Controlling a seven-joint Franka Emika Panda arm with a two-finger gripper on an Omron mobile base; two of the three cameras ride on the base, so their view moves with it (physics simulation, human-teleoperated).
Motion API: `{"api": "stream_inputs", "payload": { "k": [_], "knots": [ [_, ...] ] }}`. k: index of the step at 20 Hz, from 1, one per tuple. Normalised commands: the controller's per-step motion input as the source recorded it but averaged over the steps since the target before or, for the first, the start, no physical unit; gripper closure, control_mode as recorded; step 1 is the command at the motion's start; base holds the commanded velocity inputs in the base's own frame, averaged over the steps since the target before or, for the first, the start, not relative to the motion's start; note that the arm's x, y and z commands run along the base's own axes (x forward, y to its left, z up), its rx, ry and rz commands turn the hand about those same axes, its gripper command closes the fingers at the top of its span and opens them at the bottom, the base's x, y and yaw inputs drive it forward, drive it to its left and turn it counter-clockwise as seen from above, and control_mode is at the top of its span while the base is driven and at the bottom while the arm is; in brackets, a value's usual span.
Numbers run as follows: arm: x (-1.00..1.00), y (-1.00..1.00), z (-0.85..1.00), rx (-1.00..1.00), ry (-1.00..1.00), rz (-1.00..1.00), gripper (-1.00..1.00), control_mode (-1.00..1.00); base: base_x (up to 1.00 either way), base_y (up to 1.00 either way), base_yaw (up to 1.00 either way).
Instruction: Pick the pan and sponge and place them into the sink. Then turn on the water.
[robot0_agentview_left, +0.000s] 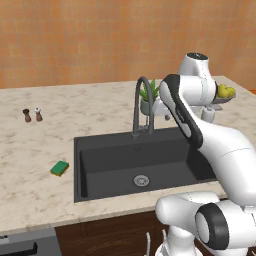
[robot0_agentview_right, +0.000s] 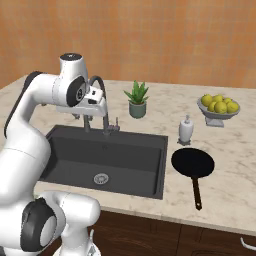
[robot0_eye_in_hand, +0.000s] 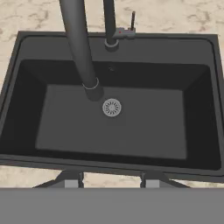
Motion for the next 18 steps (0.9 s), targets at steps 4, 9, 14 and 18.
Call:
{"api": "stream_inputs", "payload": {
  "k": [4,9,14,18],
  "knots": [
    [-0.01,-0.52,0.0,0.0,-0.01,0.0,-1.0,-1.0,0.0,0.0,0.0],
    [-0.01,-1.0,-0.11,0.0,0.05,0.0,-1.0,-1.0,0.0,0.0,0.0],
    [0.06,-1.0,-0.45,0.01,0.11,0.0,-1.0,-1.0,0.0,0.0,0.0],
    [0.48,-1.0,-0.66,0.02,0.04,-0.01,-1.0,-1.0,0.0,0.0,0.0]
  ]
}}
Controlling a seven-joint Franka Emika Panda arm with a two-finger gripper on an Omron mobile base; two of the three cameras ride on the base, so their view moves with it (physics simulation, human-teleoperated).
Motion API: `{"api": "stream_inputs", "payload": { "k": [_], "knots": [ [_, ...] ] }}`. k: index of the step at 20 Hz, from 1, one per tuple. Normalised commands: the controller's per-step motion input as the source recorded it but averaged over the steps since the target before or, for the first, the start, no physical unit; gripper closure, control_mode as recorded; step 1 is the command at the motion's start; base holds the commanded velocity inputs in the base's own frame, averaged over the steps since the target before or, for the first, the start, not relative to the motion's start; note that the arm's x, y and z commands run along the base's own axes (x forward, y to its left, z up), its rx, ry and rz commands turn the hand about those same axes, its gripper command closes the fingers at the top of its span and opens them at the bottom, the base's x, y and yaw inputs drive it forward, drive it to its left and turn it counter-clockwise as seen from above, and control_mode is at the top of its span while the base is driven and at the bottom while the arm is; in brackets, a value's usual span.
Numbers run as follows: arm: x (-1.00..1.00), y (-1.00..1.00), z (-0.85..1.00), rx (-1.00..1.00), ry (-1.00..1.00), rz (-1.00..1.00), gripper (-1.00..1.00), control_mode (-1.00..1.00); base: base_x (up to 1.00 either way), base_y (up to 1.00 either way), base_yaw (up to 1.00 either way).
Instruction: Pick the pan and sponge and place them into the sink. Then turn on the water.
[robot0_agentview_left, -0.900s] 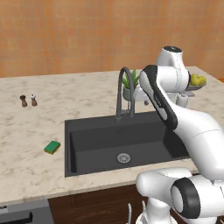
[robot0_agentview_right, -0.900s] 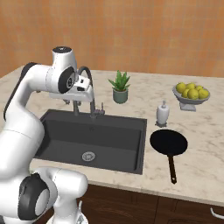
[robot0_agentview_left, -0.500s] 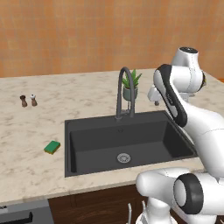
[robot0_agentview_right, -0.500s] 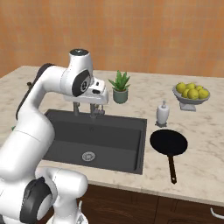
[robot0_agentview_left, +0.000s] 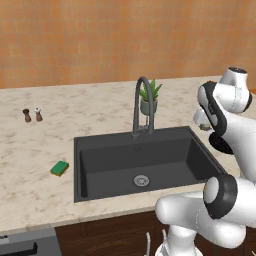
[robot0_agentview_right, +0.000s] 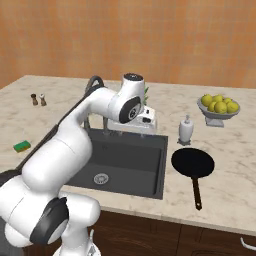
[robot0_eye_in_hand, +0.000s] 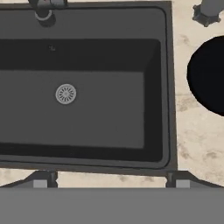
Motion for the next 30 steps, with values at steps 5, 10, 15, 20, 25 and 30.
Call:
{"api": "stream_inputs", "payload": {
  "k": [5,10,15,20,25,30],
  "knots": [
    [0.6,-0.99,-0.37,0.09,0.07,-0.07,-1.0,-1.0,0.0,0.0,0.0],
    [0.34,-0.88,-0.29,0.04,0.06,-0.08,-1.0,-1.0,0.0,0.0,0.0],
    [-0.02,-0.24,-0.17,-0.01,0.01,0.0,-1.0,-1.0,0.0,0.0,0.0],
    [0.0,-0.34,-0.44,-0.04,0.06,0.0,-1.0,-1.0,0.0,0.0,0.0],
    [0.0,-0.58,-0.53,-0.06,0.0,0.0,-1.0,-1.0,0.0,0.0,0.0],
    [-0.04,-0.41,-0.37,-0.05,0.02,0.0,-1.0,-1.0,0.0,0.0,0.0]
  ]
}}
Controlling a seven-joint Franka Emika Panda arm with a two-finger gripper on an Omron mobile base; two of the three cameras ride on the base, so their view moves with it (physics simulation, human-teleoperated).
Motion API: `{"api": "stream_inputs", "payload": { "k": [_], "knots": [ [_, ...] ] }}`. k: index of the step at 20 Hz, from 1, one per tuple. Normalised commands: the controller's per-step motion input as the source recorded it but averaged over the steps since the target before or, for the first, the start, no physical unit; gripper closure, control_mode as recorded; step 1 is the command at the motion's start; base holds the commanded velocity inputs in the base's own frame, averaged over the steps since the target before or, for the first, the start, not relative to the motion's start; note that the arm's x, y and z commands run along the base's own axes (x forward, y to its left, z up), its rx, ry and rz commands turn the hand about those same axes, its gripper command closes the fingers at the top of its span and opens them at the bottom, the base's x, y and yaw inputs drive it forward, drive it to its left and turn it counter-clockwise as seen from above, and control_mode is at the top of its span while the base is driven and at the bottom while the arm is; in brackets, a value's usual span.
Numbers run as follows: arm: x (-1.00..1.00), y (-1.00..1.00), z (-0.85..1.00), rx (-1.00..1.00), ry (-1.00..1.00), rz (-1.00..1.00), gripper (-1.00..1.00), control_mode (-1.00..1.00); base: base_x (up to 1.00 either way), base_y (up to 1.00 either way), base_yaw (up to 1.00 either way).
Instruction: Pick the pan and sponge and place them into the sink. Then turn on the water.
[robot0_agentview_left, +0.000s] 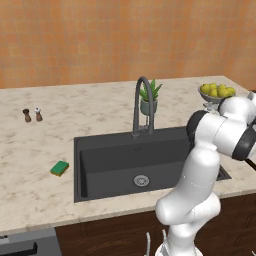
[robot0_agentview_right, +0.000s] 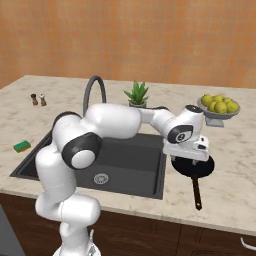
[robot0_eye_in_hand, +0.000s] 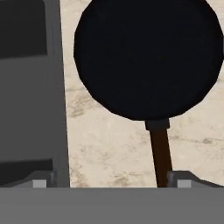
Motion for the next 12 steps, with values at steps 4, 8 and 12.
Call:
{"api": "stream_inputs", "payload": {
  "k": [4,8,12],
  "knots": [
    [-0.06,-0.26,-0.35,-0.01,0.06,0.01,-1.0,-1.0,0.0,0.0,0.0],
    [-0.02,-0.24,-0.35,-0.01,0.05,0.0,-1.0,-1.0,0.0,0.0,0.0],
    [0.0,-0.25,-0.33,0.0,0.04,0.0,-1.0,-1.0,0.0,0.0,0.0]
  ]
}}
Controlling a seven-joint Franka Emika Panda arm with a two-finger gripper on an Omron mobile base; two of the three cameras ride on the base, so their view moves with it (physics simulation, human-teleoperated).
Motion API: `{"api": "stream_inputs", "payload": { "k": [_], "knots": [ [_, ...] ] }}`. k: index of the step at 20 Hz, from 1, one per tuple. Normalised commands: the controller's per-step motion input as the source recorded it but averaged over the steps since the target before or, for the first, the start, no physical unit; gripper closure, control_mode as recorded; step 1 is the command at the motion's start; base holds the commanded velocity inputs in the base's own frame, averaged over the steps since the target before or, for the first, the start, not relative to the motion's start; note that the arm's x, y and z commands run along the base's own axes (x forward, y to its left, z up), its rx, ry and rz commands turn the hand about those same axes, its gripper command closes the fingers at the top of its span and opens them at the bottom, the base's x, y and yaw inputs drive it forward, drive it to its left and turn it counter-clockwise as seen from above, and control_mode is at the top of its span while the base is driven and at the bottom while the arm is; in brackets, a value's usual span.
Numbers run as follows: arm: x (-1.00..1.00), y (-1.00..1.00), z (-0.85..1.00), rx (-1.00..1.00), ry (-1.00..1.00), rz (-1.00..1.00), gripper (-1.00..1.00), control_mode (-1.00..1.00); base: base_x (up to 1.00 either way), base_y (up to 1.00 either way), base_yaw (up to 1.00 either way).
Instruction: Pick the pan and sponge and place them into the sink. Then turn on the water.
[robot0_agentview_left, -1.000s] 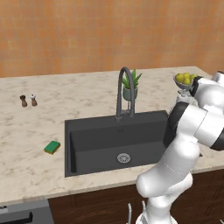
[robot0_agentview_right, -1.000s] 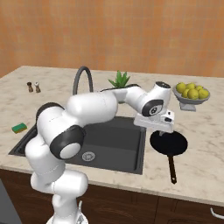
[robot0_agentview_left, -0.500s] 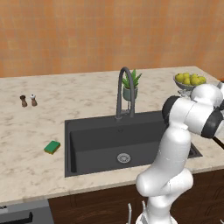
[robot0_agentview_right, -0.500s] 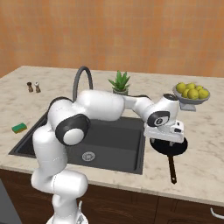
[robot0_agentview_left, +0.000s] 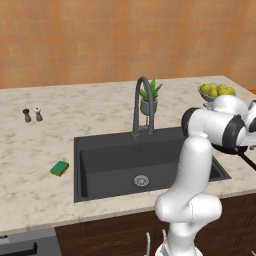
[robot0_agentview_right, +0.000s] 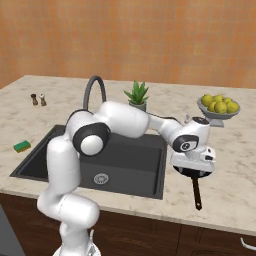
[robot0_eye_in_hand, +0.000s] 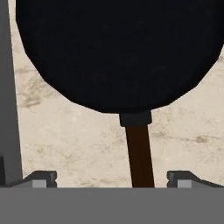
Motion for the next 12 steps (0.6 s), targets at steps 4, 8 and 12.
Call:
{"api": "stream_inputs", "payload": {
  "k": [4,8,12],
  "knots": [
    [0.0,-0.27,-0.3,0.0,0.05,0.0,-1.0,-1.0,0.0,0.0,0.0],
    [0.0,-0.18,-0.31,0.0,0.07,0.0,-1.0,-1.0,0.0,0.0,0.0],
    [0.0,-0.07,-0.33,0.0,0.06,0.0,-1.0,-1.0,0.0,0.0,0.0]
  ]
}}
